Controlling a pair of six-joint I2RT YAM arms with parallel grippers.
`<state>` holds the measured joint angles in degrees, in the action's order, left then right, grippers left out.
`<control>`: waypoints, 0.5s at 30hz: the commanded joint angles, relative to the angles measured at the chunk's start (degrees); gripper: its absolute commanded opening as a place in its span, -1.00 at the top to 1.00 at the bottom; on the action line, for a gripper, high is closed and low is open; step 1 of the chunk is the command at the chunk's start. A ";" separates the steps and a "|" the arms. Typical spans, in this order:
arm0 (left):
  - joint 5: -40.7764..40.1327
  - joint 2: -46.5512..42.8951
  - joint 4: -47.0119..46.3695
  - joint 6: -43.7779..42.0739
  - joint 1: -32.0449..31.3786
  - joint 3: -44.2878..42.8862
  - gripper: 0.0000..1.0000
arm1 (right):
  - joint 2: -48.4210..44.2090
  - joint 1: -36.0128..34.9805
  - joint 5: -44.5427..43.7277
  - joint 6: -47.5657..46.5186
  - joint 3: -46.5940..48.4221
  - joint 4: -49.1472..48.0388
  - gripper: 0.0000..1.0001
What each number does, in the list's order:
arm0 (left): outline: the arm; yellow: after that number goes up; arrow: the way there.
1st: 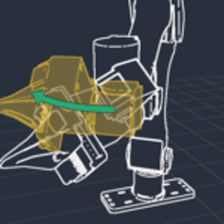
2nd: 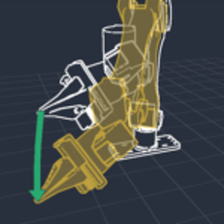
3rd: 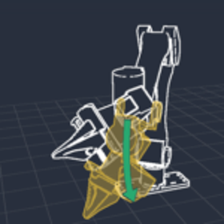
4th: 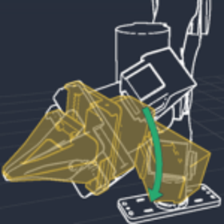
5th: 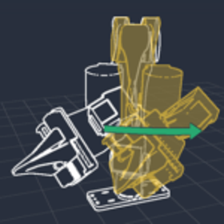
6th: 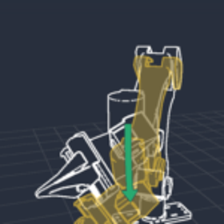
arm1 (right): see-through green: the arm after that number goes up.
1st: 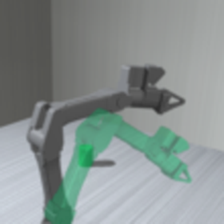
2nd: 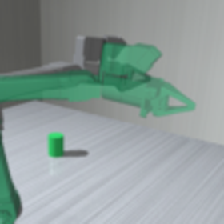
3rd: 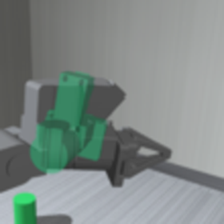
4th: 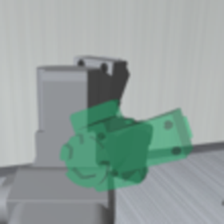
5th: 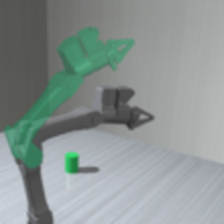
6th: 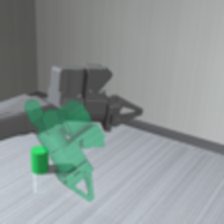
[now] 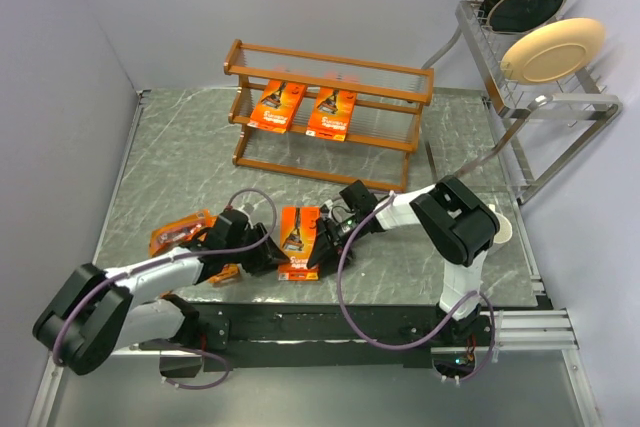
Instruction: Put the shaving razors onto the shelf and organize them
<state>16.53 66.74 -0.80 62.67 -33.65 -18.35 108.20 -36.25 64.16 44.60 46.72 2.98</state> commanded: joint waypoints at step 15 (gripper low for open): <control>1.57 -8.82 9.15 0.60 -3.53 3.14 0.07 | 5.79 1.80 -4.75 -0.21 2.50 10.11 -0.13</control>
<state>18.13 58.37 6.04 61.67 -36.03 -15.88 110.26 -35.42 64.14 40.64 49.65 5.87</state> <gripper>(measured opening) 0.453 0.566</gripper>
